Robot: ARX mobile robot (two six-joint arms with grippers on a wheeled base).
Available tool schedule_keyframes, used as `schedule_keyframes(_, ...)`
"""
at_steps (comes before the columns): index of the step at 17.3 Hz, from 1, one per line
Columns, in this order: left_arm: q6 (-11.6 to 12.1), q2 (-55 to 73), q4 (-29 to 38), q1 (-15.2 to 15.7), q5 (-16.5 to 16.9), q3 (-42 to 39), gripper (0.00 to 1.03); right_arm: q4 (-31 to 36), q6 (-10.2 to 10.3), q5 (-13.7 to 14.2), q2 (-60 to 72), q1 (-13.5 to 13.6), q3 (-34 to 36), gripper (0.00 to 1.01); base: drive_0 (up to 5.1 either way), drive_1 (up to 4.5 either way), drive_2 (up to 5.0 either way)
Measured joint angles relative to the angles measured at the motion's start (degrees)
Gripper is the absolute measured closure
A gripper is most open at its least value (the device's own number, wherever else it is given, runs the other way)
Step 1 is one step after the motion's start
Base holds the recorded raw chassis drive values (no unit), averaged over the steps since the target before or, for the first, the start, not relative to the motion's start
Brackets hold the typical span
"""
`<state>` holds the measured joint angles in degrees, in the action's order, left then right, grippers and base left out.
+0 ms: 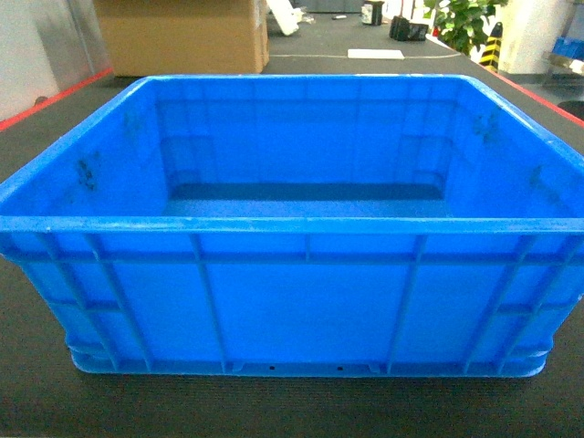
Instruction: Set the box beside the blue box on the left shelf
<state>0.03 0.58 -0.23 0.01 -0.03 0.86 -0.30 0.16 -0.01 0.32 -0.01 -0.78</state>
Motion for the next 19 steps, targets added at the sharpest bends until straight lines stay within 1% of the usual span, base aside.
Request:
schedule_keyframes(2, 0.0, 0.0, 0.0, 0.0, 0.0, 0.0, 0.05, 0.0, 0.0, 0.0, 0.0, 0.0, 0.0, 0.03, 0.0, 0.0, 0.0)
schedule_keyframes(3, 0.2, 0.0, -0.1, -0.2, -0.5, 0.0, 0.05, 0.0, 0.0, 0.0, 0.0, 0.0, 0.0, 0.03, 0.0, 0.0, 0.0)
schedule_keyframes(4, 0.8, 0.4, -0.2, -2.7, -5.8, 0.0, 0.05, 0.0, 0.0, 0.0, 0.0, 0.0, 0.0, 0.03, 0.0, 0.0, 0.0)
schedule_keyframes(5, 0.9, 1.9, 2.2, -4.6, -8.3, 0.0, 0.05, -1.7, 0.0, 0.2, 0.4, 0.0, -0.3, 0.03, 0.0, 0.0, 0.0)
schedule_keyframes(6, 0.9, 6.2, 7.2, -6.4, -9.8, 0.1, 0.05, -1.4, 0.0, 0.2, 6.0, 0.3, -1.4, 0.03, 0.0, 0.0, 0.0)
schedule_keyframes(7, 1.5, 15.5, 16.0, -5.6, -8.9, 0.7, 0.05, 4.4, 1.2, -0.7, 14.8, 1.1, -4.1, 0.03, 0.0, 0.0, 0.0)
schedule_keyframes(8, 1.6, 24.9, 23.8, -4.0, -7.4, 3.1, 0.05, 10.4, 1.8, -1.3, 21.7, 1.4, -7.3, 0.03, 0.0, 0.0, 0.0)
schedule_keyframes(9, 1.7, 33.2, 30.4, -3.5, -6.5, 7.1, 0.05, 14.7, 2.3, -2.7, 28.7, 1.0, -11.3, 0.03, 0.0, 0.0, 0.0)
schedule_keyframes(10, 1.9, 45.8, 37.7, -4.4, -6.4, 15.9, 0.05, 18.3, 3.0, -2.9, 40.5, 1.1, -18.8, 0.03, 0.0, 0.0, 0.0)
schedule_keyframes(11, 1.5, 55.5, 36.3, -5.9, -6.4, 24.3, 0.05, 17.6, 3.4, -3.0, 50.4, 2.0, -25.4, 0.03, 0.0, 0.0, 0.0)
schedule_keyframes(12, 1.1, 63.7, 33.8, -6.6, -6.4, 30.3, 0.05, 16.6, 3.4, -2.6, 59.0, 2.8, -30.4, 0.03, 0.0, 0.0, 0.0)
schedule_keyframes(13, 0.8, 71.9, 31.3, -7.1, -7.7, 35.6, 0.05, 15.7, 3.9, -1.9, 66.7, 3.5, -34.9, 0.03, 0.0, 0.0, 0.0)
schedule_keyframes(14, 0.1, 80.2, 26.9, -7.3, -8.3, 41.4, 0.05, 14.1, 5.3, -2.1, 74.6, 3.9, -40.6, 0.03, 0.0, 0.0, 0.0)
schedule_keyframes(15, -0.1, 86.1, 22.5, -7.3, -9.4, 46.0, 0.05, 11.1, 7.4, -3.1, 81.0, 4.6, -46.1, 0.03, 0.0, 0.0, 0.0)
schedule_keyframes(16, -0.1, 89.5, 19.3, -7.3, -9.4, 49.1, 0.05, 9.1, 8.5, -2.8, 85.9, 5.4, -50.1, 0.03, 0.0, 0.0, 0.0)
schedule_keyframes(18, -0.5, 92.6, 14.8, -7.3, -9.0, 52.5, 0.05, 6.6, 9.3, -1.8, 93.0, 6.5, -54.7, 0.03, 0.0, 0.0, 0.0)
schedule_keyframes(19, -1.7, 94.1, 12.1, -7.3, -8.4, 54.0, 0.05, 5.7, 9.4, -0.9, 95.7, 6.9, -55.7, 0.03, 0.0, 0.0, 0.0)
